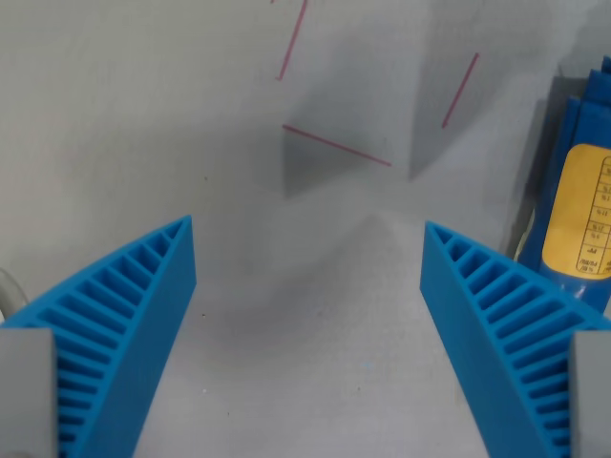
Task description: Move above the blue bag
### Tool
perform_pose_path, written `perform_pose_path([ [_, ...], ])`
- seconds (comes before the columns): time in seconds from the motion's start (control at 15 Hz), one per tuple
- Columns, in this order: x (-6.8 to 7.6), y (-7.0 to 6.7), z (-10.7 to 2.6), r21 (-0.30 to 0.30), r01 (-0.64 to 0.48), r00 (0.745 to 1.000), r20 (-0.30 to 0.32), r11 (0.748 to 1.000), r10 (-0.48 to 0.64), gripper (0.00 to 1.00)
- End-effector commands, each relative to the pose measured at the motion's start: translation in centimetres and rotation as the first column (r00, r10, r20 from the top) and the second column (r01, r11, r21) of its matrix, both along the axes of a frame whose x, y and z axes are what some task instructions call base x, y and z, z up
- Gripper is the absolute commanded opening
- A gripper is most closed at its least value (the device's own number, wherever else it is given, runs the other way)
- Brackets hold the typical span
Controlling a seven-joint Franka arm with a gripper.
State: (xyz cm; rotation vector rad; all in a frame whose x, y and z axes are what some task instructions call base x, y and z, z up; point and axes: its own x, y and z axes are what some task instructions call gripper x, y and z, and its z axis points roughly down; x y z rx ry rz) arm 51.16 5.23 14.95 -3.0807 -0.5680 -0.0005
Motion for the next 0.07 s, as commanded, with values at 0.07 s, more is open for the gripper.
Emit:
perform_pose_path([
  [0.07,-0.76,-0.17,0.50,0.045,-0.019,0.998,0.065,0.999,0.016,1.00],
])
